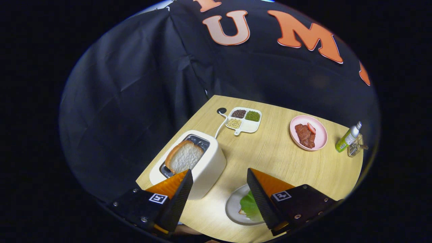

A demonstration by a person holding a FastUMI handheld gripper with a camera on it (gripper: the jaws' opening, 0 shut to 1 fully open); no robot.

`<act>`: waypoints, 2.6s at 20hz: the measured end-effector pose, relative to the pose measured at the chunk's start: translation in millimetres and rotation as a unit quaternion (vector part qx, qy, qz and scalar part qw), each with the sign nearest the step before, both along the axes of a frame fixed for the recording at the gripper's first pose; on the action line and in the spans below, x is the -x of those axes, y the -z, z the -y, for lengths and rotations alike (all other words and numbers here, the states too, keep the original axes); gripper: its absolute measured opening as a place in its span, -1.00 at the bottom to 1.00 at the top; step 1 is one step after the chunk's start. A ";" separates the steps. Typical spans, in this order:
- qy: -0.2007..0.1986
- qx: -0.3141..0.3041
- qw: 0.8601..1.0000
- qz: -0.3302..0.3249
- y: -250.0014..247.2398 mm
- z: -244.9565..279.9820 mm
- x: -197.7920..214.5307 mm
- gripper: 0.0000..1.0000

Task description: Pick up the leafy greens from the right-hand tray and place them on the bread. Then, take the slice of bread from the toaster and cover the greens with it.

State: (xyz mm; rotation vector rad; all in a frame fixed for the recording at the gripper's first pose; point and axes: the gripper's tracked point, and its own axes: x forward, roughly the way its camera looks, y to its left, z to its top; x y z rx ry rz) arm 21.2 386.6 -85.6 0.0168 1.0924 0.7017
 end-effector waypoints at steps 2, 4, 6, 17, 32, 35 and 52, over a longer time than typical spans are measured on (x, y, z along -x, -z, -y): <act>-0.009 0.000 1.000 -0.010 -1.4 -16.7 0.0 0.93; -0.012 -0.004 1.000 -0.027 -5.1 -35.9 2.6 0.94; -0.015 -0.007 0.999 -0.048 -6.5 -54.2 5.0 0.93; -0.040 0.045 0.993 -0.100 27.3 -95.3 12.3 0.63; 0.005 0.025 0.993 -0.115 36.9 -75.8 9.3 -0.69; 0.012 -0.008 0.994 -0.107 19.1 -65.8 8.2 -0.69; 0.037 -0.108 0.992 -0.054 -17.4 31.9 29.7 -0.70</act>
